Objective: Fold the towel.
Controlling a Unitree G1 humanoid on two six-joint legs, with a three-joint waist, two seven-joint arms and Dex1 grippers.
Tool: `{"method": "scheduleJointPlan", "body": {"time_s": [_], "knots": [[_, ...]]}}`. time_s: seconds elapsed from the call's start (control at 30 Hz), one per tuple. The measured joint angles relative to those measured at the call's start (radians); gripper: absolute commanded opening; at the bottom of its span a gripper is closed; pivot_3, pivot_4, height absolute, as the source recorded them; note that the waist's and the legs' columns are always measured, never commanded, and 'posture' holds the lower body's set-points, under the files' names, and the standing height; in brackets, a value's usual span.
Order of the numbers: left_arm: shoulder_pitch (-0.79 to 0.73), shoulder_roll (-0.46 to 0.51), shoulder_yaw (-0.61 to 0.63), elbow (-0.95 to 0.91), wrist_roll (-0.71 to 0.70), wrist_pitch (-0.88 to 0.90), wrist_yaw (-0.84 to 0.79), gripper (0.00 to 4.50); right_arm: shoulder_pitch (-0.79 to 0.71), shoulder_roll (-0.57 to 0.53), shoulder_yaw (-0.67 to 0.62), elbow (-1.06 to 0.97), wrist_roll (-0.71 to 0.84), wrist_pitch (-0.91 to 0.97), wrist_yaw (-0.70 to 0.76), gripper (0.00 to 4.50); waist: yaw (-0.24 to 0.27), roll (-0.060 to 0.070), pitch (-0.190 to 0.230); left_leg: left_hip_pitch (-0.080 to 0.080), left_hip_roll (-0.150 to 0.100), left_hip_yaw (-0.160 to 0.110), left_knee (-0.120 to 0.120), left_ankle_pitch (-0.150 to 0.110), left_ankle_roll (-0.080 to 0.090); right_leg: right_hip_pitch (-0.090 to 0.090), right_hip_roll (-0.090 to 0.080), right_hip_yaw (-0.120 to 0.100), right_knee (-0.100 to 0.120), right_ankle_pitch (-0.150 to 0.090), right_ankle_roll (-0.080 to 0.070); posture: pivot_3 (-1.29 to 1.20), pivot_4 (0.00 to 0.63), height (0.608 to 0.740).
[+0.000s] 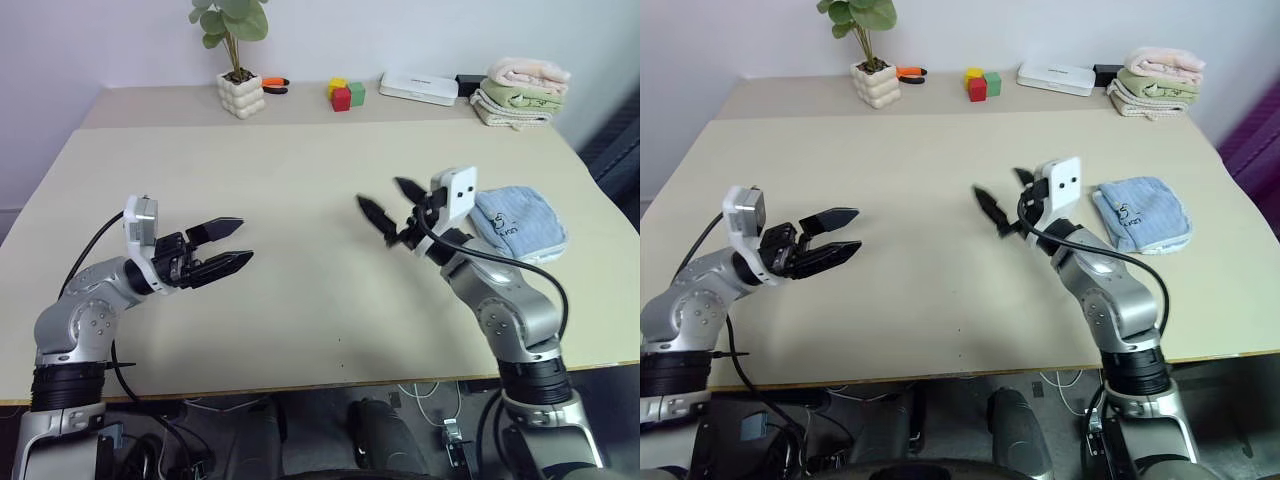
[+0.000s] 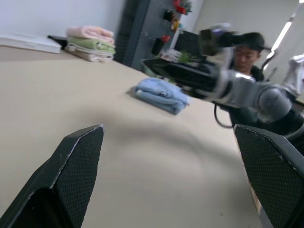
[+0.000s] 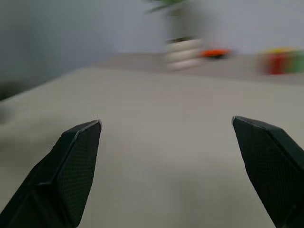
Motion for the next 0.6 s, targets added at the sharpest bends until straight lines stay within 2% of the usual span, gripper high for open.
{"method": "scheduleJointPlan", "body": {"time_s": [0.1,0.27,0.37,0.6], "knots": [[0.048,0.02,0.032,-0.02,0.001,-0.011,0.001,4.5,0.02,-0.112,-0.002,-0.025,0.025,-0.024,0.225,4.49,0.006,0.0,0.0,0.002,0.001,-0.001,0.001,0.0,0.0,0.002,0.001,0.0,0.0,-0.001,-0.001,0.0,0.15,0.74],[0.079,0.019,0.027,-0.032,0.025,-0.055,-0.002,4.5,0.058,-0.185,-0.006,0.002,-0.02,-0.098,0.395,4.49,0.007,0.0,0.0,0.002,0.0,0.0,0.002,0.0,0.0,0.002,0.0,0.0,0.0,-0.001,-0.002,0.0,0.15,0.74],[0.082,0.009,0.014,-0.034,0.045,-0.072,-0.005,4.5,0.072,-0.21,-0.031,0.02,-0.042,-0.119,0.432,4.49,0.007,0.0,0.0,0.002,0.0,0.0,0.002,0.0,0.0,0.002,0.001,0.0,0.0,-0.001,-0.002,0.0,0.15,0.74],[0.082,-0.015,-0.017,-0.004,0.094,-0.124,-0.022,4.5,0.076,-0.203,-0.043,0.018,-0.09,-0.126,0.395,4.49,0.007,0.0,0.0,0.002,0.0,0.0,0.002,0.0,0.0,0.002,0.001,0.0,0.0,-0.001,-0.002,0.0,0.15,0.74]]}}
